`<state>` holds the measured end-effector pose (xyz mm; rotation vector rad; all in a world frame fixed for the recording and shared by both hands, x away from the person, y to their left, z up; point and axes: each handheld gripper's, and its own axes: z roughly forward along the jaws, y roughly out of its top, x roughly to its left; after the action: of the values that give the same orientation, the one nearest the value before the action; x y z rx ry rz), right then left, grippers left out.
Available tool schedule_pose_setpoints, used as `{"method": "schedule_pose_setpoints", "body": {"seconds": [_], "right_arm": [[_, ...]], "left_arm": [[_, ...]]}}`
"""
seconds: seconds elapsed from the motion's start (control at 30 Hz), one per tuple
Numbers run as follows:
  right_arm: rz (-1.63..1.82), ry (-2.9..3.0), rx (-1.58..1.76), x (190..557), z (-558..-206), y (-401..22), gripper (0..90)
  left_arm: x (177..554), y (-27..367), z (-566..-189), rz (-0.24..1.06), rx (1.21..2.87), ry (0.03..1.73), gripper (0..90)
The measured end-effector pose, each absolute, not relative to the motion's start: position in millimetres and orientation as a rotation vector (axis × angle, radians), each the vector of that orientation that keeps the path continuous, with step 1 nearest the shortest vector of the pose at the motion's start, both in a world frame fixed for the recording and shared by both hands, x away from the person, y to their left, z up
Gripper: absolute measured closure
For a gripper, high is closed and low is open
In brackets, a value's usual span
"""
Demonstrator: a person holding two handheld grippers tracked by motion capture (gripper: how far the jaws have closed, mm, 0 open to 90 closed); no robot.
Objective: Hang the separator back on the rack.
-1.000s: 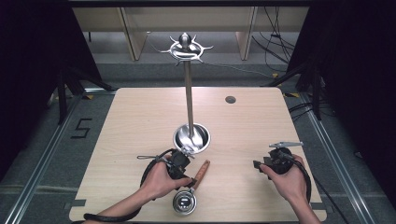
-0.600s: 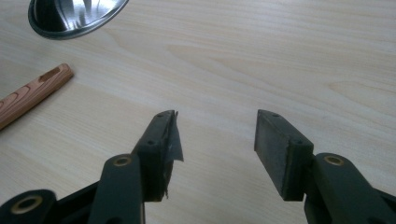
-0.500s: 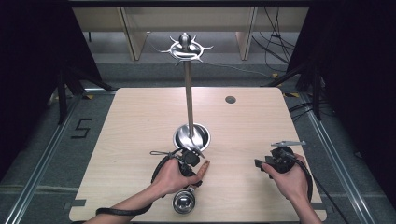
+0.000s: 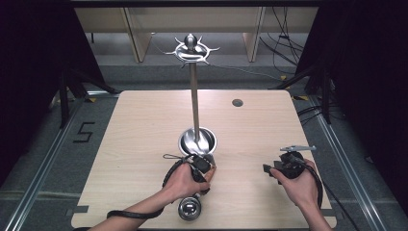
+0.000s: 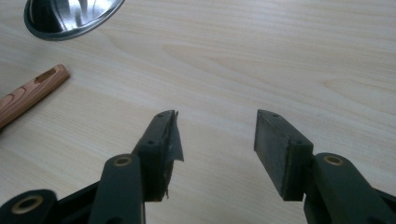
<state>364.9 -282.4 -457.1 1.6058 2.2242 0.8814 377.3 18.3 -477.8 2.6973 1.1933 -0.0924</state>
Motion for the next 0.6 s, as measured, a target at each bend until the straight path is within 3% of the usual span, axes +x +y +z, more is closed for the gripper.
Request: {"method": "schedule_pose_setpoints", "body": {"seconds": [0.6], "right_arm": [[0.872,2.246,1.608,364,-457,-280,49.1]], "left_arm": [[368,14,-478,0.034,2.797,1.163,67.3]]}}
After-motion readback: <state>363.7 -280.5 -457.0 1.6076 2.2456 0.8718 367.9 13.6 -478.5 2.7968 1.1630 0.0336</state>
